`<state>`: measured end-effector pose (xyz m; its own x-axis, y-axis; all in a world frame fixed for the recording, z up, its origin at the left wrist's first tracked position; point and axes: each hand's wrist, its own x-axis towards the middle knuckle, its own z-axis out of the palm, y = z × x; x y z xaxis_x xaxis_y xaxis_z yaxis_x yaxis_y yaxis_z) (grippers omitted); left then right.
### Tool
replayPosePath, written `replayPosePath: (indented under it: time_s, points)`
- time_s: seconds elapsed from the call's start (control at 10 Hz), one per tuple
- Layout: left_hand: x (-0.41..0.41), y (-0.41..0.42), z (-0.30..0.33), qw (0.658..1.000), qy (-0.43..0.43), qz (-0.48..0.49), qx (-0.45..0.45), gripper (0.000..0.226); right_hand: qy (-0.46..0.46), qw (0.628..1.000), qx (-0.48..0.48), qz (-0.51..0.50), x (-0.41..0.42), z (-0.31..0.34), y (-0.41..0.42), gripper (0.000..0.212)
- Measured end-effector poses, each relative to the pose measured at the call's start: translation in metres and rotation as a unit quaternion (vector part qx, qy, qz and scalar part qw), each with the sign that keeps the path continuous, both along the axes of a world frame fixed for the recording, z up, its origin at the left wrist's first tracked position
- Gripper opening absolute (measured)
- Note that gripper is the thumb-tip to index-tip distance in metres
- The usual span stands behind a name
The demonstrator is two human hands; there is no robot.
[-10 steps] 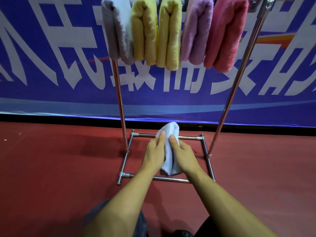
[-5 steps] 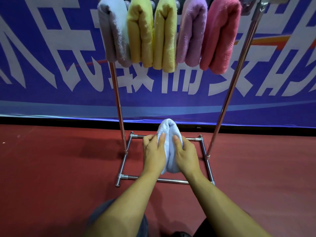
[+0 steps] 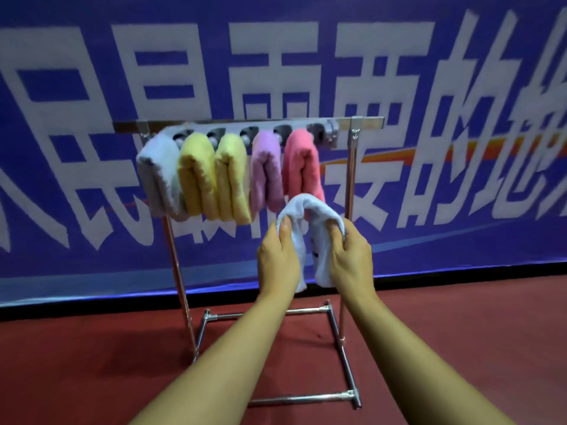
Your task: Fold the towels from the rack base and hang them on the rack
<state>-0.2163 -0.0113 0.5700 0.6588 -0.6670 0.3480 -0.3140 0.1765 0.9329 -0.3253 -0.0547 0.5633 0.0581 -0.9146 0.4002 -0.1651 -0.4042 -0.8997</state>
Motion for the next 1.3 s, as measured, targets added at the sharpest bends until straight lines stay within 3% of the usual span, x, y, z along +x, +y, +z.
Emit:
replayPosePath:
  time_s: [0.2, 0.4, 0.6, 0.8, 1.1, 1.3]
  points:
    - [-0.040, -0.050, 0.094, 0.998, -0.017, -0.008, -0.054, 0.043, -0.015, 0.997, -0.072, -0.014, -0.033, 0.091, -0.041, 0.024]
    - [-0.054, -0.101, 0.132, 0.997, -0.034, 0.041, -0.063, 0.046, 0.006, 0.992, -0.119, -0.033, -0.037, 0.124, -0.095, 0.026]
    - [-0.049, -0.151, 0.126, 0.997, -0.025, 0.061, -0.049, 0.047, 0.044, 0.991, -0.119, -0.038, -0.027, 0.119, -0.150, 0.029]
    - [-0.037, -0.180, 0.088, 0.998, -0.013, 0.055, -0.014, 0.046, 0.083, 0.995, -0.054, 0.006, -0.014, 0.080, -0.175, 0.029]
    - [-0.022, -0.161, 0.055, 0.982, 0.091, -0.159, 0.042, 0.063, 0.098, 0.986, -0.023, 0.133, -0.018, 0.053, -0.151, 0.039]
    - [-0.006, -0.118, 0.055, 0.981, -0.003, -0.166, 0.103, 0.060, 0.092, 0.994, -0.036, 0.053, -0.031, 0.078, -0.112, 0.054]
